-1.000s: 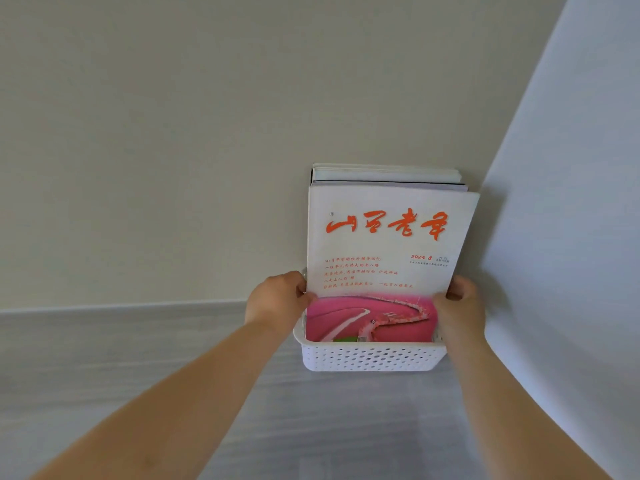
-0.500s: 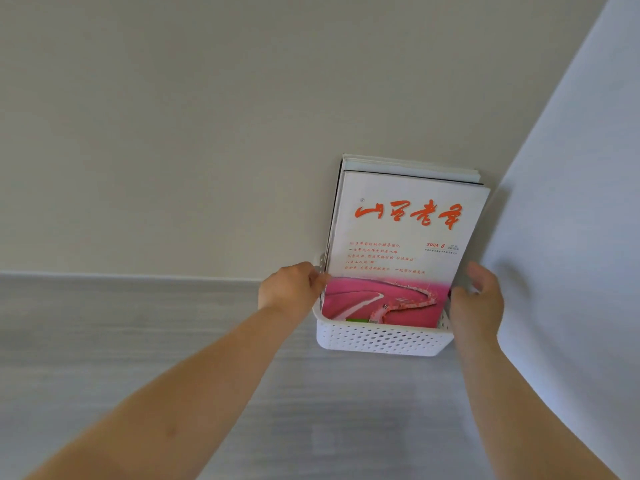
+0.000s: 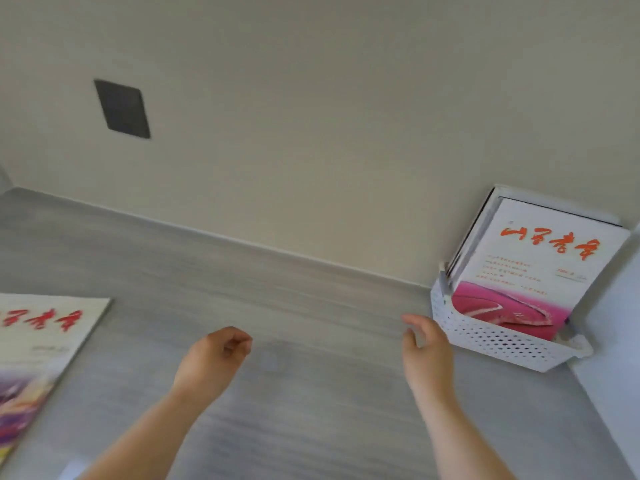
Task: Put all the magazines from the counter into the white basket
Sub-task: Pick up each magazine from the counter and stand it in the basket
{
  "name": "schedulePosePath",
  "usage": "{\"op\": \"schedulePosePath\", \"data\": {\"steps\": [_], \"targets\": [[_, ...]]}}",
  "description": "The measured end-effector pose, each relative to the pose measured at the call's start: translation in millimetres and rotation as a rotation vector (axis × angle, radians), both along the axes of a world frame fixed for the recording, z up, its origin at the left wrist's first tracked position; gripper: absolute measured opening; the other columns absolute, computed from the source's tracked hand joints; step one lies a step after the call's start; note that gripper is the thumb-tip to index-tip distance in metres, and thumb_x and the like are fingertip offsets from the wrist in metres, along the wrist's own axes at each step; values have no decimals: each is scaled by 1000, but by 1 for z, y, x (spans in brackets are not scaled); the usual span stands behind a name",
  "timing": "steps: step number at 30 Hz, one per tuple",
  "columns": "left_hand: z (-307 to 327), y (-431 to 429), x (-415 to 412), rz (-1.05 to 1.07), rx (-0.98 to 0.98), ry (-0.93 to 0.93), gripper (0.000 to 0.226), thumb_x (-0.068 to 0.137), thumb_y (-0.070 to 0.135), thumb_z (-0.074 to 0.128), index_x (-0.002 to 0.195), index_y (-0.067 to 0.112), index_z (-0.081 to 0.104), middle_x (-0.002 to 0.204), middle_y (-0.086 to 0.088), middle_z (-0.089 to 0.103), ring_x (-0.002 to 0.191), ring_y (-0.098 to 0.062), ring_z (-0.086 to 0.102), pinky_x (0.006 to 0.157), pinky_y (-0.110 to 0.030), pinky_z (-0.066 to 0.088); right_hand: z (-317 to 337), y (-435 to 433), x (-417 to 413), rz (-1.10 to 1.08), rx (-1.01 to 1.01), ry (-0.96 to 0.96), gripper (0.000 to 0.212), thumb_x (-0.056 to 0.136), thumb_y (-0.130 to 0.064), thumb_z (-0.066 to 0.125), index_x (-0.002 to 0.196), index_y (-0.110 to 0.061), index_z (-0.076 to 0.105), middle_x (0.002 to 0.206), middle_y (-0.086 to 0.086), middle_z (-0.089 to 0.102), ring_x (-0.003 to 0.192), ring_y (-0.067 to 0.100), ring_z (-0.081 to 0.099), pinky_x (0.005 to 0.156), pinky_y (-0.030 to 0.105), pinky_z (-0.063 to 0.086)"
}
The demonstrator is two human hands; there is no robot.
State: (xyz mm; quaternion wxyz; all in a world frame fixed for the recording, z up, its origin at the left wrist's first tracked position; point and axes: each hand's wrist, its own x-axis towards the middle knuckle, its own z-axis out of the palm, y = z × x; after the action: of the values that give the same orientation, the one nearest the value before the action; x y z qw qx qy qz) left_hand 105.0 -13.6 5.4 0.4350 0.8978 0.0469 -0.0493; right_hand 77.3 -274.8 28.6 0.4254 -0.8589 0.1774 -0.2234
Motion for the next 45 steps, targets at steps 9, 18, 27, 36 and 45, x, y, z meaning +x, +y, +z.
{"op": "schedulePosePath", "data": {"steps": [9, 18, 27, 36, 45], "targets": [[-19, 221, -31, 396, 69, 39, 23, 86, 16, 54, 106, 9, 63, 107, -14, 66, 100, -29, 60, 81, -30, 43, -58, 213, 19, 392, -146, 239, 22, 78, 1, 60, 99, 4, 63, 109, 22, 64, 110, 34, 54, 92, 25, 29], [-44, 341, -17, 475, 476, 331, 72, 79, 46, 57, 134, 12, 26, 140, -15, 35, 129, -35, 30, 107, -47, 29, -104, 300, 21, 509, -484, 373, 52, 88, -33, 46, 136, -23, 31, 154, 4, 11, 142, 19, 5, 113, 27, 1], [-38, 375, 16, 526, 437, 474, 71, 65, 33, 76, 120, 8, 39, 121, -20, 51, 112, -37, 47, 96, -49, 41, -105, 298, 20, 510, -580, 435, 52, 89, -39, 40, 138, -28, 23, 154, -1, 5, 142, 16, 2, 113, 26, -2], [-27, 370, 18, 386, 340, 205, 18, 89, 14, 47, 105, 7, 48, 81, -10, 58, 66, -27, 57, 58, -32, 47, -104, 299, 21, 527, -579, 495, 53, 90, -41, 37, 138, -30, 19, 155, -2, 1, 142, 15, -1, 113, 26, -2], [37, 313, 13, 253, -78, -152, 8, 88, 12, 51, 93, 18, 48, 69, -4, 62, 58, -28, 59, 48, -29, 42, -52, 298, 37, 493, 395, 504, 49, 89, -21, 51, 133, -12, 33, 132, 8, 48, 113, 14, 46, 87, 15, 32]]}}
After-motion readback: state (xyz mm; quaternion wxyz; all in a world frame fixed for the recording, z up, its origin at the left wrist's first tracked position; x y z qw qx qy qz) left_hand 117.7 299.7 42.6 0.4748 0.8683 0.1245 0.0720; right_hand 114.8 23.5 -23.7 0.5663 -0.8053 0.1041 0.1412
